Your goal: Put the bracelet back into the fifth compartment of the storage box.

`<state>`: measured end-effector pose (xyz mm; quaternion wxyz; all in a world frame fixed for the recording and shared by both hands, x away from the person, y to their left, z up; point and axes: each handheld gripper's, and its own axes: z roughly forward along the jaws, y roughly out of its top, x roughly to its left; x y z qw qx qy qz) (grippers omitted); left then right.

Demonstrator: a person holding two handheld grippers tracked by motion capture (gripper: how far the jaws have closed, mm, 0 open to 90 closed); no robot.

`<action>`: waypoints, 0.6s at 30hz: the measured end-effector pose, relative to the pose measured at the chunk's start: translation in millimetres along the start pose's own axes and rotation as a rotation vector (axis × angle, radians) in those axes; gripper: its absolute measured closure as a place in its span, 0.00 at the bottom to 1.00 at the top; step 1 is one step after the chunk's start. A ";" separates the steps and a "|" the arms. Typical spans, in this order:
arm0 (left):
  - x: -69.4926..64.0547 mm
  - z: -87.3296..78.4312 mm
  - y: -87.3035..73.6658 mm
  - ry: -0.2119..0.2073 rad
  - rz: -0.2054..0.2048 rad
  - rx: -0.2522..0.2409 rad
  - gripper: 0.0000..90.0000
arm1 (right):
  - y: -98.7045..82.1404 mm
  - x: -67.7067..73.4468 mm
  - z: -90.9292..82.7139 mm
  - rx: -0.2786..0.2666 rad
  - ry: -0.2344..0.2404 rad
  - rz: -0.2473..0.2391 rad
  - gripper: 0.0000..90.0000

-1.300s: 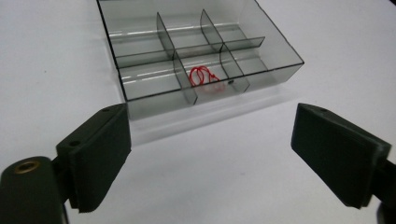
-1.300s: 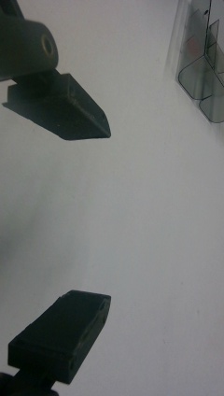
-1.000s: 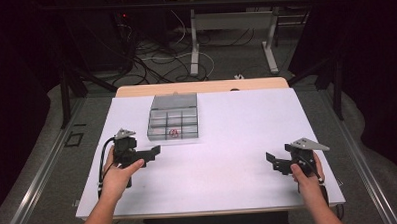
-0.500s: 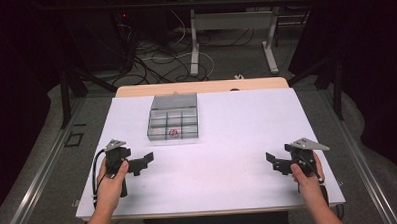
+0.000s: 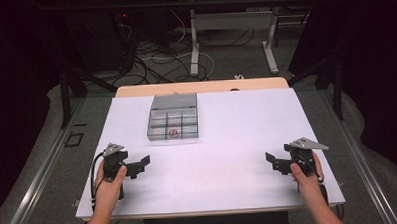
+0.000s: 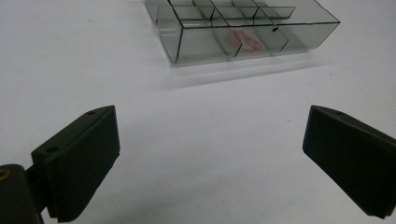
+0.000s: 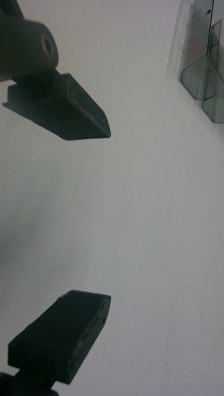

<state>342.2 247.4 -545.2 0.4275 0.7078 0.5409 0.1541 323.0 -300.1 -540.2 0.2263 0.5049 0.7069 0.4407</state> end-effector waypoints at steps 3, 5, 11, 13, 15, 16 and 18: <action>1.6 0.7 -1.4 0.007 0.001 0.018 0.06 | 0.2 0.5 0.2 -0.001 0.001 -0.002 0.17; 2.2 1.5 -2.0 0.009 0.002 0.023 0.06 | 0.1 0.8 0.4 -0.001 -0.002 -0.001 0.17; 2.0 1.5 -2.1 0.017 -0.004 0.019 0.07 | 0.5 1.5 0.1 -0.002 0.001 -0.004 0.17; 2.0 2.0 -2.1 0.018 -0.006 0.015 0.07 | 0.4 2.0 0.3 0.001 0.001 0.001 0.17; 1.7 2.5 -2.0 0.019 -0.009 0.008 0.07 | 0.3 2.1 0.4 0.002 0.002 0.002 0.17; 1.6 2.5 -2.0 0.019 -0.009 0.007 0.07 | 0.3 2.1 0.5 0.002 0.002 0.001 0.17; 1.7 2.5 -2.0 0.020 -0.007 0.008 0.07 | 0.3 2.3 0.6 0.002 0.002 0.002 0.17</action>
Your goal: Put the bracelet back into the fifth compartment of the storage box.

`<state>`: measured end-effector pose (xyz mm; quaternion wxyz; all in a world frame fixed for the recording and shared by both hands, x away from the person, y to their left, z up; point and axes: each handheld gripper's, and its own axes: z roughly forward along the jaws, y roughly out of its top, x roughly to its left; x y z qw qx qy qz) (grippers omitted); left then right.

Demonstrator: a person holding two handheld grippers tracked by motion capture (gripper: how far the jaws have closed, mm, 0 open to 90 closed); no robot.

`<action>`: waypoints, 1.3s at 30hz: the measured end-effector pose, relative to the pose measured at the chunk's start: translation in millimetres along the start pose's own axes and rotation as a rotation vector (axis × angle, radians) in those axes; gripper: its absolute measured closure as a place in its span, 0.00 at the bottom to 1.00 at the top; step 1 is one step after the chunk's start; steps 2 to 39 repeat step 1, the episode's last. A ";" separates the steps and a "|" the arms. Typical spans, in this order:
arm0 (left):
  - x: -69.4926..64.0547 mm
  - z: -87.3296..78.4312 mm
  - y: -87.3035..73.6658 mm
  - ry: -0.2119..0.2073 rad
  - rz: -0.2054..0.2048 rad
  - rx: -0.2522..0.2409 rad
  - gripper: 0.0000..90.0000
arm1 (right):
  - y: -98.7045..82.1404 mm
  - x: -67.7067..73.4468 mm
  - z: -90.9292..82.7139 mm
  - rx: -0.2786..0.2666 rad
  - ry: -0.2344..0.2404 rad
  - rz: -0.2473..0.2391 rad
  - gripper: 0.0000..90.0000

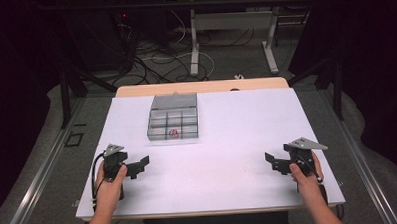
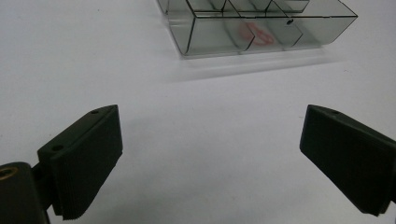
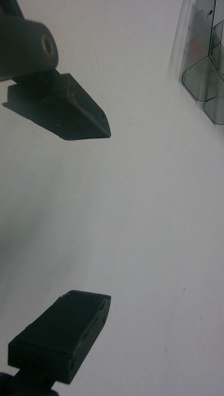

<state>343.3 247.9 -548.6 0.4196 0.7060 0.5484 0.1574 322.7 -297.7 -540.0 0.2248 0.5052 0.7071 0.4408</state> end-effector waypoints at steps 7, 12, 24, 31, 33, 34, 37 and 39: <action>0.2 -0.5 0.2 0.001 0.002 0.005 0.07 | -0.1 -0.5 0.1 0.001 0.000 -0.006 0.17; 0.2 -0.5 0.2 0.001 0.002 0.005 0.07 | -0.1 -0.5 0.1 0.001 0.000 -0.006 0.17; 0.2 -0.5 0.2 0.001 0.002 0.005 0.07 | -0.1 -0.5 0.1 0.001 0.000 -0.006 0.17; 0.2 -0.5 0.2 0.001 0.002 0.005 0.07 | -0.1 -0.5 0.1 0.001 0.000 -0.006 0.17; 0.2 -0.5 0.2 0.001 0.002 0.005 0.07 | -0.1 -0.5 0.1 0.001 0.000 -0.006 0.17; 0.2 -0.5 0.2 0.001 0.002 0.005 0.07 | -0.1 -0.5 0.1 0.001 0.000 -0.006 0.17; 0.2 -0.5 0.2 0.001 0.002 0.005 0.07 | -0.1 -0.5 0.1 0.001 0.000 -0.006 0.17; 0.2 -0.5 0.2 0.001 0.002 0.005 0.07 | -0.1 -0.5 0.1 0.001 0.000 -0.006 0.17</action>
